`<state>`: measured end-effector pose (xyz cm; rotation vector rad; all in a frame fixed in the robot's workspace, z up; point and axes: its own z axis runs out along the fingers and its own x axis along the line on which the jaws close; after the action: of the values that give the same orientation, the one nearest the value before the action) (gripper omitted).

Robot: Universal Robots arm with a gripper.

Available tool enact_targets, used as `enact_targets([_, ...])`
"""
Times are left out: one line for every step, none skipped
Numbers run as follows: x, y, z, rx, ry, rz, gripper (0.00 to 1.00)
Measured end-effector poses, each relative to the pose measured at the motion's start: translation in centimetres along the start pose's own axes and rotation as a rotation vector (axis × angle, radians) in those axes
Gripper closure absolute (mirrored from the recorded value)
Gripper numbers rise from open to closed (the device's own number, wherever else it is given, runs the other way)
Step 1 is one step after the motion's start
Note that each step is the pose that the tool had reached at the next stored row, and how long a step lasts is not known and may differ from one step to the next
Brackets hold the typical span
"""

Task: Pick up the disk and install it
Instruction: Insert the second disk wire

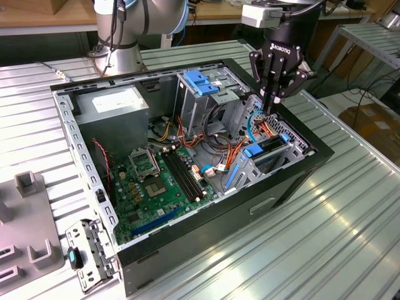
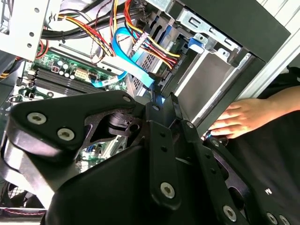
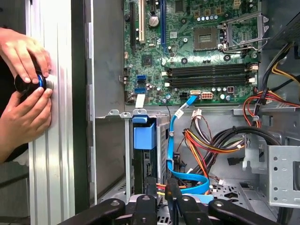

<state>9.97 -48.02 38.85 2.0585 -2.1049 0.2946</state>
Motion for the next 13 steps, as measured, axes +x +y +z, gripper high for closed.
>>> enact_targets([0.00, 0.00, -0.01, -0.0002, -0.0002, 0.001, 0.76])
enact_targets([0.01, 0.00, -0.02, -0.0004, -0.0003, 0.001, 0.76])
enact_targets([0.02, 0.00, -0.04, -0.0004, -0.0002, 0.001, 0.76])
enact_targets([0.02, 0.00, -0.06, -0.0004, -0.0003, 0.001, 0.76])
enact_targets([0.03, -0.01, -0.09, -0.0003, -0.0002, 0.001, 0.76])
enact_targets([0.04, -0.01, -0.13, -0.0004, 0.0000, 0.001, 0.76])
enact_targets([0.08, -0.01, -0.29, -0.0004, 0.0002, 0.001, 0.76])
enact_targets([0.10, -0.01, -0.35, -0.0005, 0.0000, 0.001, 0.76])
enact_targets([0.11, -0.01, -0.37, -0.0004, -0.0004, 0.001, 0.76])
enact_targets([0.10, -0.01, -0.37, -0.0004, -0.0002, 0.001, 0.76])
enact_targets([0.07, -0.01, -0.39, -0.0004, 0.0036, 0.001, 0.76])
enact_targets([-0.02, -0.01, -0.43, -0.0001, 0.0139, 0.001, 0.76])
enact_targets([-0.26, -0.01, -0.49, 0.0004, 0.0340, 0.001, 0.76])
